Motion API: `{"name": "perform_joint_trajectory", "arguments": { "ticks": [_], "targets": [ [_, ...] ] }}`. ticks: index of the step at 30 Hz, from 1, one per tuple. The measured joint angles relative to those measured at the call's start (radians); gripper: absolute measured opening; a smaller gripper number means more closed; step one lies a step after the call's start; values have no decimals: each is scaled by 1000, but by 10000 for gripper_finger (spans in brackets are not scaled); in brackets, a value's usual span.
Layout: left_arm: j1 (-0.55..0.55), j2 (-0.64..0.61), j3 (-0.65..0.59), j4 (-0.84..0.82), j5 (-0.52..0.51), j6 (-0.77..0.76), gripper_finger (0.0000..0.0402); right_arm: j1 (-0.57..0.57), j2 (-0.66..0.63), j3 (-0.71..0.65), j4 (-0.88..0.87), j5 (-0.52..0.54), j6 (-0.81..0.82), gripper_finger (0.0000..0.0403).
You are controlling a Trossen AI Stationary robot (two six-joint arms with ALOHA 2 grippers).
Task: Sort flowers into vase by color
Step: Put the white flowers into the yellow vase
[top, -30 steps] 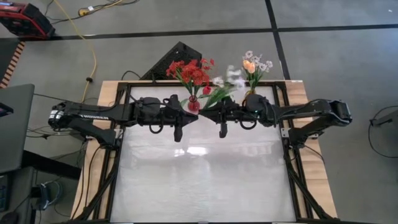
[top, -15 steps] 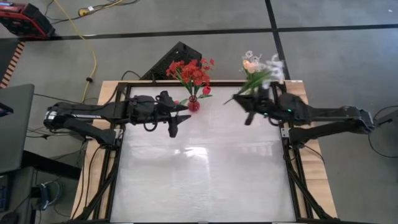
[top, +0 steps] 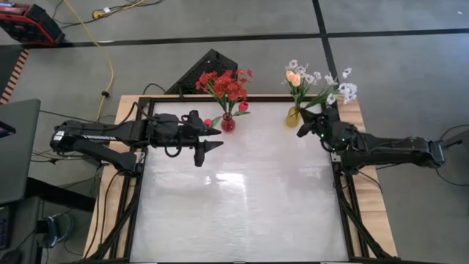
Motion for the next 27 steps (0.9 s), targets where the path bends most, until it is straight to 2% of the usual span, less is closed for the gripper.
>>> {"name": "perform_joint_trajectory", "arguments": {
  "ticks": [3, 9, 17, 27],
  "targets": [
    [0, 0, 0, -2, -41, -9, 183, -50, 0, 0, -79, 0, 18, 27],
    [0, 0, 0, -1, -49, -12, 183, -158, 0, 0, -212, 0, 74, 27],
    [0, 0, 0, -2, -51, -34, 183, -225, 2, 0, -173, -1, 45, 27],
    [-1, 0, 0, -1, -43, -54, 183, -317, 116, -1, -56, -32, 39, 27]
  ]
}}
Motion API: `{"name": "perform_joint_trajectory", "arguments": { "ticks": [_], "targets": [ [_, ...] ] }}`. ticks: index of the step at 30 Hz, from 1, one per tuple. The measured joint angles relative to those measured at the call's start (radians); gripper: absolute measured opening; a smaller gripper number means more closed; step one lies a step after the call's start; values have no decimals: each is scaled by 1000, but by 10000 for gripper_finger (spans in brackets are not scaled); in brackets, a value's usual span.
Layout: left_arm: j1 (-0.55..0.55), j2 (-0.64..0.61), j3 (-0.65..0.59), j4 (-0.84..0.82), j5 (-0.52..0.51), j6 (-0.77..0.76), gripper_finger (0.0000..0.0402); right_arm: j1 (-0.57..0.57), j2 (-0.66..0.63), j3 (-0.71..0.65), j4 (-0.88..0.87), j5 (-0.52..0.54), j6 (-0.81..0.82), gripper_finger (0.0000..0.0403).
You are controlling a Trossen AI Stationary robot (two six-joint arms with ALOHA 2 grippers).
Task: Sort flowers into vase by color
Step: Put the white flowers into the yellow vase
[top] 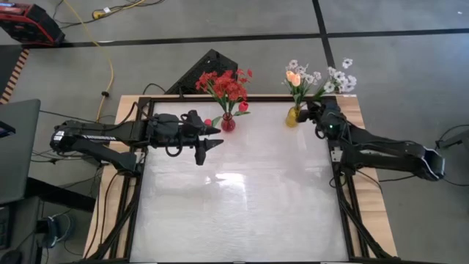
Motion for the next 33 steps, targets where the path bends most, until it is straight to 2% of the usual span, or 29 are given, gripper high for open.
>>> {"name": "perform_joint_trajectory", "arguments": {
  "ticks": [8, 28, 30, 33],
  "targets": [
    [-10, 0, 0, -34, 17, -42, 183, -18, 104, 0, 79, -17, -23, 27],
    [-35, 0, 0, -52, -9, -77, 183, -18, 271, 0, 92, -17, -14, 27],
    [-35, 0, 0, -52, -9, -77, 183, -13, 272, 0, 87, -22, -15, 40],
    [-35, 0, 0, -52, -9, -78, 183, 0, 265, 0, 89, -26, -16, 88]
  ]
}}
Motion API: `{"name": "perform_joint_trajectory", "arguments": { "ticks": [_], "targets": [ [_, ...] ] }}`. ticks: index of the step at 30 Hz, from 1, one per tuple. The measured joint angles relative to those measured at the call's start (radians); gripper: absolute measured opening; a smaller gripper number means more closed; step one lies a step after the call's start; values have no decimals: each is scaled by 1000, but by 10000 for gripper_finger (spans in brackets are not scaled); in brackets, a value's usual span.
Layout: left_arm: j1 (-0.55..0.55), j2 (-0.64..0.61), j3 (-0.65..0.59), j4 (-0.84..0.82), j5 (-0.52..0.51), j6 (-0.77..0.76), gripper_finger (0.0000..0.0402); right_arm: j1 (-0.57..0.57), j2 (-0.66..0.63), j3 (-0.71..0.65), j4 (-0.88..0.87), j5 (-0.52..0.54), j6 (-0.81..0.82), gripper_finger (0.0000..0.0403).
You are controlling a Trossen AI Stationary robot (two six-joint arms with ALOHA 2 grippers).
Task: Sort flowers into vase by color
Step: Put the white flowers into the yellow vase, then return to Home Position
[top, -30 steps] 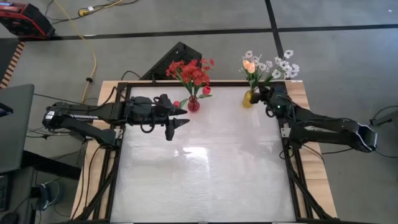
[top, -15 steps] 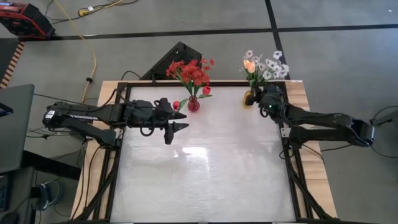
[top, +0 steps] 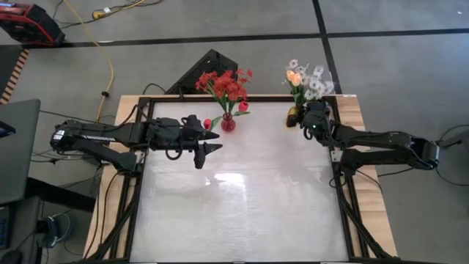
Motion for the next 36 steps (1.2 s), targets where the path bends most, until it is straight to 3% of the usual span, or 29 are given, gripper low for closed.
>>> {"name": "perform_joint_trajectory", "arguments": {
  "ticks": [6, 11, 21, 26, 32, 36],
  "targets": [
    [0, 0, 0, 0, 0, -7, 183, 3, -37, 0, -76, -8, -7, 191],
    [0, 0, 0, 0, 0, -7, 183, 3, -81, 56, -295, -118, -7, 247],
    [0, 0, 0, -38, 0, 26, 183, 2, -95, 326, -820, -375, -97, 259],
    [0, 0, 0, -54, 2, 26, 183, 4, -95, 476, -1036, -662, -129, 260],
    [0, 0, 0, -53, 22, 29, 183, 51, -95, 597, -1096, -1010, -64, 260],
    [0, 0, 0, -53, 22, 45, 183, 134, -95, 620, -984, -1089, 19, 260]
  ]
}}
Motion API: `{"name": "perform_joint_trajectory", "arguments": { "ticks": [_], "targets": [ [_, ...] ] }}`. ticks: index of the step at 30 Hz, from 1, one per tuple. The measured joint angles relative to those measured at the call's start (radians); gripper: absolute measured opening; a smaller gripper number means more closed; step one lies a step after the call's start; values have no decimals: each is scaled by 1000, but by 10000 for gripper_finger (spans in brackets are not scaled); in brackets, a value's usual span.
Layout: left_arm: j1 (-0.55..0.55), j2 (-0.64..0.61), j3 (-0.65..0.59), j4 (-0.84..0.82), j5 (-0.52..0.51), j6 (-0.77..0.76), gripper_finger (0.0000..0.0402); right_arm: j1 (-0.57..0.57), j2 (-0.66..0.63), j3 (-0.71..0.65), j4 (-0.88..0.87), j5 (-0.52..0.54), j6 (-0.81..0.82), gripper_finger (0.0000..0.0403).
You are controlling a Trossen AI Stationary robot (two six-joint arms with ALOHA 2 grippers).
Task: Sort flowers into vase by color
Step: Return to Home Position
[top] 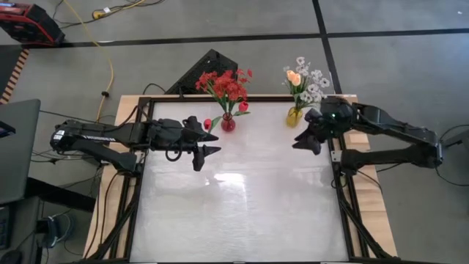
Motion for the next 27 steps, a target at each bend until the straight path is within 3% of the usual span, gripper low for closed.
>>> {"name": "perform_joint_trajectory", "arguments": {
  "ticks": [7, 12, 20, 23, 27],
  "targets": [
    [0, 0, 0, 27, -1, 2, 183, 206, 44, 0, 365, -2, 27, 260],
    [0, -3, 0, 87, 33, 24, 183, 302, 117, 0, 606, 0, -72, 260],
    [0, -65, -6, 123, 92, 112, 176, 308, 235, 0, 666, 7, -174, 251],
    [0, -122, -57, 156, 69, 117, 158, 305, 262, 0, 667, 7, -241, 212],
    [7, -210, -161, 223, 37, 119, 117, 280, 267, -42, 702, 2, -335, 109]
  ]
}}
